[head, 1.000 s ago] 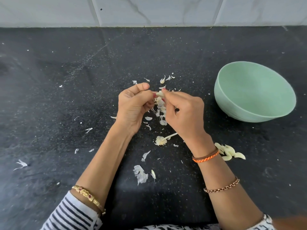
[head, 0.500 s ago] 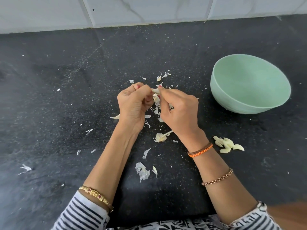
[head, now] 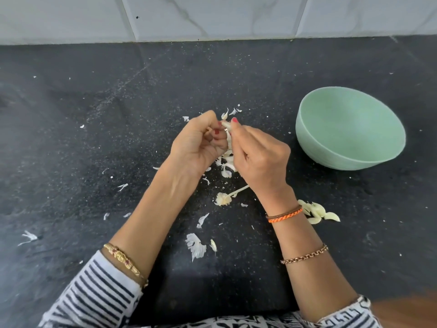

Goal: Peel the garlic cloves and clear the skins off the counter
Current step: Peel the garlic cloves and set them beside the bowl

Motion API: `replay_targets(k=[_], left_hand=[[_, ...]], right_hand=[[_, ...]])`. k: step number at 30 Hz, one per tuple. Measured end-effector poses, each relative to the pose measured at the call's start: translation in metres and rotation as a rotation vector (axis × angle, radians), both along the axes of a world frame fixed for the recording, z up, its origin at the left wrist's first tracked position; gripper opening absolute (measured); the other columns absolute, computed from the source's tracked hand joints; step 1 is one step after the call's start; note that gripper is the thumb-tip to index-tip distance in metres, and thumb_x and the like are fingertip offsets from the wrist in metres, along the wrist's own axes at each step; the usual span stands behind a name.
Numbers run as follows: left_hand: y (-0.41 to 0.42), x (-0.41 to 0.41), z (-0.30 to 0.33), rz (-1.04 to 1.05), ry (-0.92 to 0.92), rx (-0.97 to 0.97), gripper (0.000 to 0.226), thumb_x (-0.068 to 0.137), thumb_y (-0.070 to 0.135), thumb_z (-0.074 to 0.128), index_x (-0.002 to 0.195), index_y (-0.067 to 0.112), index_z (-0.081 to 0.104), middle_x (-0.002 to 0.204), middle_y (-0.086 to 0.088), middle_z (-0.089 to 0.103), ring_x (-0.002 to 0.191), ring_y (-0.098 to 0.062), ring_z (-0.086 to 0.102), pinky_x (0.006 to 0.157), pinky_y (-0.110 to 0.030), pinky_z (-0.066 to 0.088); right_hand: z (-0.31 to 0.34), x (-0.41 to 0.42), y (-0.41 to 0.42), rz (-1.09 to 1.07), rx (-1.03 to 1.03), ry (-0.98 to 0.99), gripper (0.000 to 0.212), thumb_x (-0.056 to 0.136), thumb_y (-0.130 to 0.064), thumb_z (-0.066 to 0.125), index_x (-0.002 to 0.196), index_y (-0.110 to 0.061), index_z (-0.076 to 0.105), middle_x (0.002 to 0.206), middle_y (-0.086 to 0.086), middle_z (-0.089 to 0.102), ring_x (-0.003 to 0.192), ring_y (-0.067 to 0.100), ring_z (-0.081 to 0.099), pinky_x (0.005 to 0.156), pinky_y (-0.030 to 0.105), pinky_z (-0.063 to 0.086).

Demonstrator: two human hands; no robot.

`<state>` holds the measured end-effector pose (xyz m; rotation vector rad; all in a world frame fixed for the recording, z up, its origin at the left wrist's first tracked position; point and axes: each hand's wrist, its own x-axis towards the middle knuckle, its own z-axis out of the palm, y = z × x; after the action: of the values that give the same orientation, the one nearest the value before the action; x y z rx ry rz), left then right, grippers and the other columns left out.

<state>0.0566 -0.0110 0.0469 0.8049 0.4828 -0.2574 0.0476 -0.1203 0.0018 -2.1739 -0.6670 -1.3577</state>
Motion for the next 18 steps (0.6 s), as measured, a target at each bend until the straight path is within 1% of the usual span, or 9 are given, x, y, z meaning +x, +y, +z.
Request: replay_targets(k=[2, 5, 7, 9, 10, 12, 14, 16, 18], left_hand=[[-0.002, -0.001, -0.001, -0.029, -0.014, -0.022, 0.030, 0.080, -0.009, 0.037, 0.058, 0.011, 0.039, 0.050, -0.001, 0.043, 0.039, -0.005, 0.035, 0.037, -0.013, 0.028], [-0.002, -0.005, -0.008, -0.054, -0.104, -0.018, 0.040, 0.084, -0.007, 0.045, 0.049, 0.010, 0.055, 0.052, 0.000, 0.052, 0.041, -0.004, 0.040, 0.039, -0.012, 0.033], [0.005, -0.005, -0.010, -0.034, -0.208, 0.066, 0.043, 0.085, -0.002, 0.051, 0.047, 0.014, 0.066, 0.054, 0.002, 0.056, 0.045, -0.003, 0.043, 0.042, -0.012, 0.035], [0.014, -0.002, -0.011, -0.014, -0.301, 0.244, 0.035, 0.087, 0.009, 0.055, 0.056, 0.016, 0.071, 0.053, 0.007, 0.054, 0.048, -0.003, 0.042, 0.046, -0.013, 0.036], [0.017, 0.000, -0.011, -0.012, -0.326, 0.332, 0.032, 0.089, 0.017, 0.055, 0.061, 0.017, 0.071, 0.051, 0.008, 0.051, 0.048, -0.004, 0.042, 0.048, -0.014, 0.036], [0.020, 0.001, -0.017, 0.010, -0.351, 0.442, 0.030, 0.093, 0.028, 0.053, 0.069, 0.017, 0.067, 0.049, 0.011, 0.048, 0.049, -0.003, 0.041, 0.051, -0.015, 0.036], [0.016, -0.001, -0.025, 0.052, -0.441, 0.549, 0.023, 0.091, 0.023, 0.056, 0.071, 0.016, 0.064, 0.052, 0.014, 0.054, 0.051, 0.000, 0.044, 0.055, -0.015, 0.038], [0.011, -0.004, -0.031, 0.067, -0.567, 0.589, 0.014, 0.089, 0.011, 0.058, 0.076, 0.015, 0.063, 0.059, 0.016, 0.060, 0.056, 0.004, 0.048, 0.059, -0.012, 0.040], [0.008, -0.005, -0.034, 0.037, -0.679, 0.600, 0.012, 0.087, 0.006, 0.060, 0.078, 0.014, 0.062, 0.064, 0.016, 0.063, 0.059, 0.004, 0.052, 0.063, -0.012, 0.042]], right_hand=[[0.000, 0.000, 0.001, -0.013, 0.024, -0.007, 0.008, 0.082, 0.002, 0.066, 0.086, 0.003, 0.073, 0.060, 0.005, 0.065, 0.045, 0.013, 0.057, 0.044, 0.020, 0.045], [0.000, 0.001, -0.001, 0.008, 0.110, 0.060, 0.010, 0.081, 0.002, 0.065, 0.088, 0.004, 0.072, 0.060, 0.006, 0.065, 0.045, 0.014, 0.055, 0.043, 0.020, 0.042], [0.003, -0.003, 0.001, 0.068, 0.234, 0.196, 0.012, 0.082, 0.000, 0.063, 0.090, 0.003, 0.072, 0.061, 0.009, 0.066, 0.047, 0.017, 0.057, 0.042, 0.029, 0.046], [0.010, -0.008, 0.005, 0.154, 0.433, 0.422, 0.014, 0.085, -0.002, 0.059, 0.089, 0.000, 0.072, 0.062, 0.011, 0.066, 0.052, 0.023, 0.062, 0.045, 0.037, 0.049], [0.014, -0.010, 0.007, 0.192, 0.538, 0.532, 0.015, 0.086, -0.001, 0.058, 0.088, -0.003, 0.072, 0.062, 0.010, 0.066, 0.054, 0.024, 0.064, 0.048, 0.036, 0.051], [0.018, -0.012, 0.007, 0.223, 0.687, 0.691, 0.017, 0.087, 0.001, 0.057, 0.089, -0.007, 0.072, 0.060, 0.003, 0.065, 0.056, 0.015, 0.066, 0.051, 0.025, 0.052], [0.021, -0.011, 0.005, 0.237, 0.769, 0.778, 0.018, 0.087, 0.002, 0.057, 0.092, -0.009, 0.071, 0.060, -0.005, 0.063, 0.054, 0.004, 0.062, 0.052, 0.015, 0.049], [0.021, -0.012, 0.005, 0.251, 0.809, 0.839, 0.018, 0.087, 0.000, 0.059, 0.089, -0.013, 0.070, 0.059, -0.008, 0.063, 0.053, 0.002, 0.062, 0.054, 0.015, 0.049], [0.022, -0.013, 0.005, 0.280, 0.828, 0.899, 0.017, 0.086, -0.001, 0.061, 0.088, -0.015, 0.071, 0.058, -0.009, 0.064, 0.053, 0.004, 0.063, 0.053, 0.017, 0.051]])
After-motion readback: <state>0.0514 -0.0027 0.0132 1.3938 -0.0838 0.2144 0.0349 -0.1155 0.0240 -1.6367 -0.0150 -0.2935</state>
